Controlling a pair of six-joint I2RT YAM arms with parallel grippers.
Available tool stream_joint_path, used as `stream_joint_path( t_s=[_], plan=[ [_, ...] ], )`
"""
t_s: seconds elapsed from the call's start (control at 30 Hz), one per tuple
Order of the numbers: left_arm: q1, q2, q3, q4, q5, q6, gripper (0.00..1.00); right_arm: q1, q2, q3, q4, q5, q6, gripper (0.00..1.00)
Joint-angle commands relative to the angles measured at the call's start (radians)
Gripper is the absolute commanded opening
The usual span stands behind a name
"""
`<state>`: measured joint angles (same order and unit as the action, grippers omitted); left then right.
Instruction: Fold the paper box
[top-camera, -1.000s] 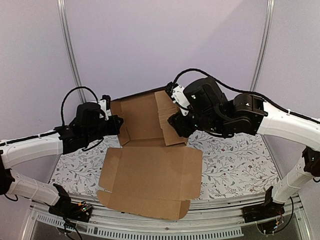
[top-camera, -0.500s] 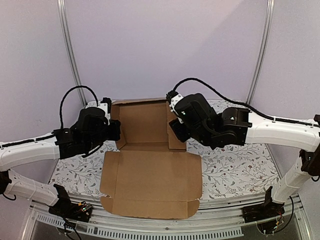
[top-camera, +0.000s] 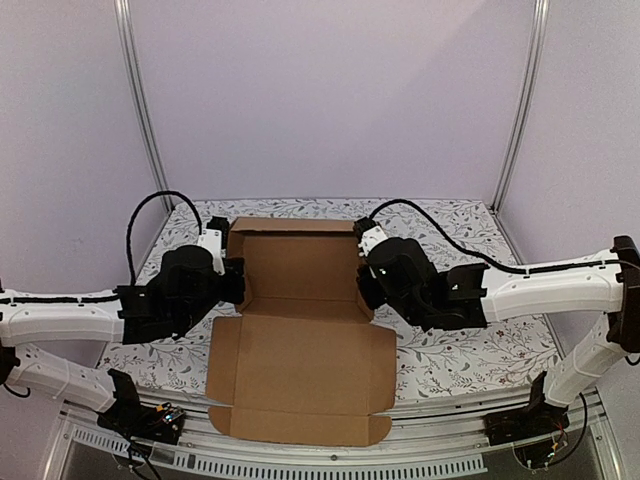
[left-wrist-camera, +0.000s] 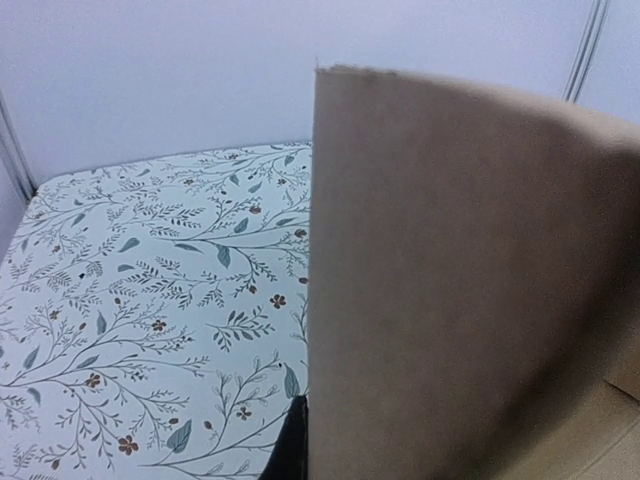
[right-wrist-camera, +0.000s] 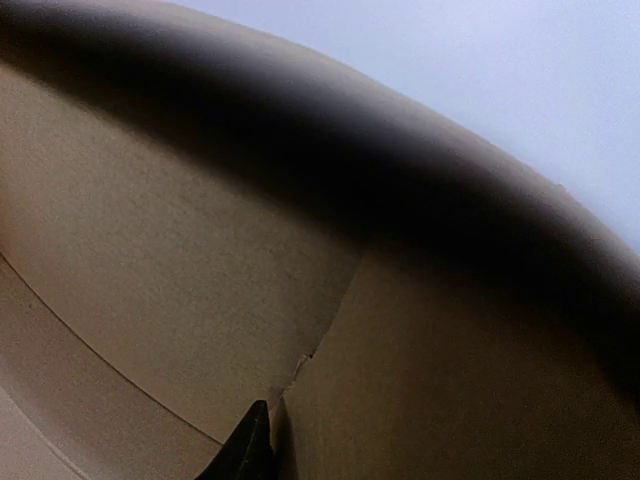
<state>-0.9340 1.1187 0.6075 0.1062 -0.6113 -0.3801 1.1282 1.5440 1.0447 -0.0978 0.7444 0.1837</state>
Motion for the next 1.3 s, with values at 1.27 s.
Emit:
stream_joint_path(
  t_s=[1.27],
  plan=[
    [-0.120, 0.615, -0.012, 0.517, -0.381, 0.073, 0.00, 0.005, 0.407, -0.201, 0.774, 0.275, 0.023, 0.00]
  ],
)
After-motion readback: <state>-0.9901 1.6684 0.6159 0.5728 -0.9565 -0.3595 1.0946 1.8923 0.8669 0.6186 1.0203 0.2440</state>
